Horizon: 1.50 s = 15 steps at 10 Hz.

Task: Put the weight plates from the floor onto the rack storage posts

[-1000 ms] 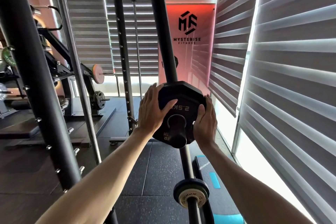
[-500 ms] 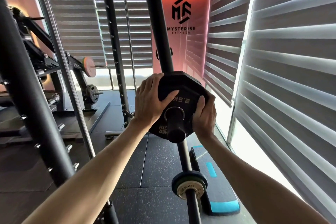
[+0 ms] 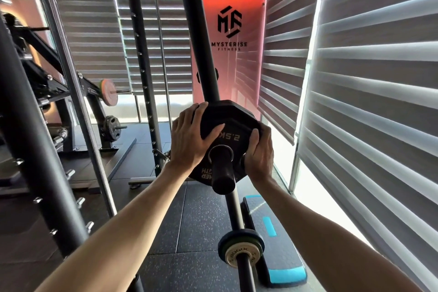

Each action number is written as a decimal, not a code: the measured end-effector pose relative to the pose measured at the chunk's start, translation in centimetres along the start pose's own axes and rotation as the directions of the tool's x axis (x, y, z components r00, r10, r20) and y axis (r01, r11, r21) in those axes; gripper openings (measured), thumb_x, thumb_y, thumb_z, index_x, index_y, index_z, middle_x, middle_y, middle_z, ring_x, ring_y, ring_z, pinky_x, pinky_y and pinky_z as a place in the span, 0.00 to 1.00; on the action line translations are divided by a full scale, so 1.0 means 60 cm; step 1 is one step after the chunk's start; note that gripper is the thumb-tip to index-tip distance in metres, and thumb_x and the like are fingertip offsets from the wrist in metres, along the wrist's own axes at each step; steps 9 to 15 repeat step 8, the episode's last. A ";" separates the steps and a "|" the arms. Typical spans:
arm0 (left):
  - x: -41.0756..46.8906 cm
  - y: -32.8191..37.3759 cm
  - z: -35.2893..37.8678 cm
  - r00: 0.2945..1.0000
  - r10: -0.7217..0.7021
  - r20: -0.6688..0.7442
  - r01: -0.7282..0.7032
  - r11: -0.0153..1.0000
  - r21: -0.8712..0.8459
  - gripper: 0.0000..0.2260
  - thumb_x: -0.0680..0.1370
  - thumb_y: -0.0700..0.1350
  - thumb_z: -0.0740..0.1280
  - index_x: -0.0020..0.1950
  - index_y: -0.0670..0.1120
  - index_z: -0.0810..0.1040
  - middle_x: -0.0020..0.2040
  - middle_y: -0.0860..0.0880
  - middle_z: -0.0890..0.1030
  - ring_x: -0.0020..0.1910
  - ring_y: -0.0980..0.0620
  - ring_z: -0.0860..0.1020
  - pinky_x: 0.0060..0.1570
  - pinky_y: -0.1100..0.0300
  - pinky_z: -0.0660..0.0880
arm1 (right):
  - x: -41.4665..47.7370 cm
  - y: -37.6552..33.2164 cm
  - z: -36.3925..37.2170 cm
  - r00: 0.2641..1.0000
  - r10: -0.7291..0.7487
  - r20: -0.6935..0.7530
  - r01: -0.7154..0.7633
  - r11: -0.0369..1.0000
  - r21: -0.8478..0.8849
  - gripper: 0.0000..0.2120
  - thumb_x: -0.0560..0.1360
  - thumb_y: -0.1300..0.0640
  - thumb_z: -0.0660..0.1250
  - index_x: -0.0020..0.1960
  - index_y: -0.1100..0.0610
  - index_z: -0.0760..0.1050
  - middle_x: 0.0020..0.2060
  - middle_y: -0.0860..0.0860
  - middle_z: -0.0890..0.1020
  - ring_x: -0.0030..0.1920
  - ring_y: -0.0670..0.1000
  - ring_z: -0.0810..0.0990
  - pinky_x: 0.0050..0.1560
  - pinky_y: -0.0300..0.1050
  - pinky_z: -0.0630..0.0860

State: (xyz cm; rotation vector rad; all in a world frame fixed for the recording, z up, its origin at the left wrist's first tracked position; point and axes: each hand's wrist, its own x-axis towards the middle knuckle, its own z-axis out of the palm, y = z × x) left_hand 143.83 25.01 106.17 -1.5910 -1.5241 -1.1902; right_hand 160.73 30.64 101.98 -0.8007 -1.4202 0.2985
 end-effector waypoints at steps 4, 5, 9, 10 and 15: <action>-0.023 -0.011 0.021 0.987 -0.027 -0.160 0.006 0.992 -0.125 0.26 0.81 0.58 0.62 0.75 0.45 0.70 0.66 0.47 0.75 0.64 0.49 0.72 0.60 0.54 0.76 | 0.010 0.022 0.020 0.995 -0.078 -0.069 0.080 0.996 0.035 0.21 0.83 0.47 0.52 0.69 0.57 0.71 0.60 0.52 0.80 0.60 0.52 0.79 0.58 0.50 0.77; -0.024 -0.011 0.019 0.989 -0.047 -0.137 0.032 0.993 -0.115 0.26 0.81 0.59 0.62 0.75 0.46 0.69 0.66 0.47 0.75 0.65 0.49 0.72 0.60 0.54 0.76 | 0.013 0.017 0.017 0.996 -0.074 -0.050 0.075 0.997 0.011 0.21 0.83 0.48 0.52 0.69 0.57 0.71 0.60 0.52 0.80 0.59 0.53 0.79 0.56 0.47 0.76; 0.053 0.033 -0.050 0.999 0.035 0.041 -0.034 0.999 -0.019 0.19 0.82 0.57 0.59 0.65 0.46 0.71 0.58 0.47 0.77 0.57 0.48 0.76 0.56 0.48 0.76 | 0.074 -0.050 -0.049 0.971 -0.174 0.162 0.207 0.954 -0.216 0.22 0.83 0.44 0.52 0.69 0.55 0.71 0.65 0.53 0.77 0.66 0.54 0.73 0.65 0.56 0.71; 0.053 0.033 -0.050 0.999 0.035 0.041 -0.034 0.999 -0.019 0.19 0.82 0.57 0.59 0.65 0.46 0.71 0.58 0.47 0.77 0.57 0.48 0.76 0.56 0.48 0.76 | 0.074 -0.050 -0.049 0.971 -0.174 0.162 0.207 0.954 -0.216 0.22 0.83 0.44 0.52 0.69 0.55 0.71 0.65 0.53 0.77 0.66 0.54 0.73 0.65 0.56 0.71; 0.053 0.033 -0.050 0.999 0.035 0.041 -0.034 0.999 -0.019 0.19 0.82 0.57 0.59 0.65 0.46 0.71 0.58 0.47 0.77 0.57 0.48 0.76 0.56 0.48 0.76 | 0.074 -0.050 -0.049 0.971 -0.174 0.162 0.207 0.954 -0.216 0.22 0.83 0.44 0.52 0.69 0.55 0.71 0.65 0.53 0.77 0.66 0.54 0.73 0.65 0.56 0.71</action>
